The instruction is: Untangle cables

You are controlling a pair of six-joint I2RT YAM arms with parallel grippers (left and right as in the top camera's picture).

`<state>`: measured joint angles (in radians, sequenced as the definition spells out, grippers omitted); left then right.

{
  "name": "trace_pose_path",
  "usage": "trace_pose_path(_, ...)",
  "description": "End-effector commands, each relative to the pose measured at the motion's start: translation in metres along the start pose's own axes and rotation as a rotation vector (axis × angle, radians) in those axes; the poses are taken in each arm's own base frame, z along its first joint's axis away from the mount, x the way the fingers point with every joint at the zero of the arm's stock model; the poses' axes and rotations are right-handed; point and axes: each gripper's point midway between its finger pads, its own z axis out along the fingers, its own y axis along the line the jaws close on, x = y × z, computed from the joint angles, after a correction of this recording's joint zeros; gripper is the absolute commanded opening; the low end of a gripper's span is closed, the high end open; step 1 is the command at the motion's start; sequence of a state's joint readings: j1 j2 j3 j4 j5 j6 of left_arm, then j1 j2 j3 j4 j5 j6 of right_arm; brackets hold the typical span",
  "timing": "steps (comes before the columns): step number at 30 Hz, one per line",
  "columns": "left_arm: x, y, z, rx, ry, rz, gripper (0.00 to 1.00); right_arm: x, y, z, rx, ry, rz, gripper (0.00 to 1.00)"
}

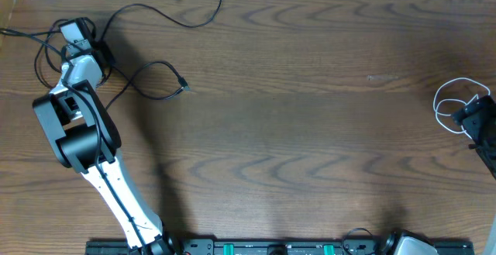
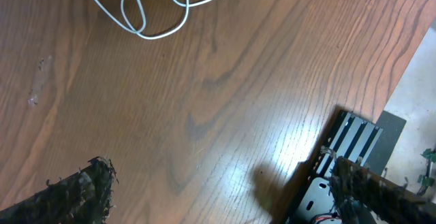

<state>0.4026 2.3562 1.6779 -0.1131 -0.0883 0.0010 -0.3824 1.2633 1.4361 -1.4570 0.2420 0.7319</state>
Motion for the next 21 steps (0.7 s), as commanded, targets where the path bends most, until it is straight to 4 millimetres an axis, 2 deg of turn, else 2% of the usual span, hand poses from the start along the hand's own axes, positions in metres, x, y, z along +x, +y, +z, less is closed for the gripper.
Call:
trace_pose_path(1, 0.004, 0.025, -0.004, -0.097, 0.026, 0.004, 0.08, -0.002, -0.003, 0.000, 0.008, -0.007, 0.020, 0.99)
trace_pose_path(4, 0.001, 0.042, -0.015, -0.169, 0.034, 0.002, 0.08, -0.002, -0.003, 0.000, 0.008, -0.007, 0.020, 0.99)
trace_pose_path(7, 0.002, 0.050, -0.025, -0.179, 0.059, -0.003, 0.07, -0.002, -0.003, 0.000, 0.008, -0.007, 0.020, 0.99)
trace_pose_path(10, 0.009, 0.059, -0.030, -0.190, 0.100, -0.006, 0.08, -0.002, -0.002, 0.000, 0.008, -0.007, 0.020, 0.99)
trace_pose_path(17, 0.038, 0.096, -0.038, -0.260, 0.223, -0.025, 0.08, -0.002, -0.003, 0.000, 0.008, -0.007, 0.020, 0.99)
trace_pose_path(21, 0.039, 0.119, -0.049, -0.341, 0.242, -0.034, 0.07, -0.002, -0.003, 0.000, 0.008, -0.007, 0.020, 0.99)
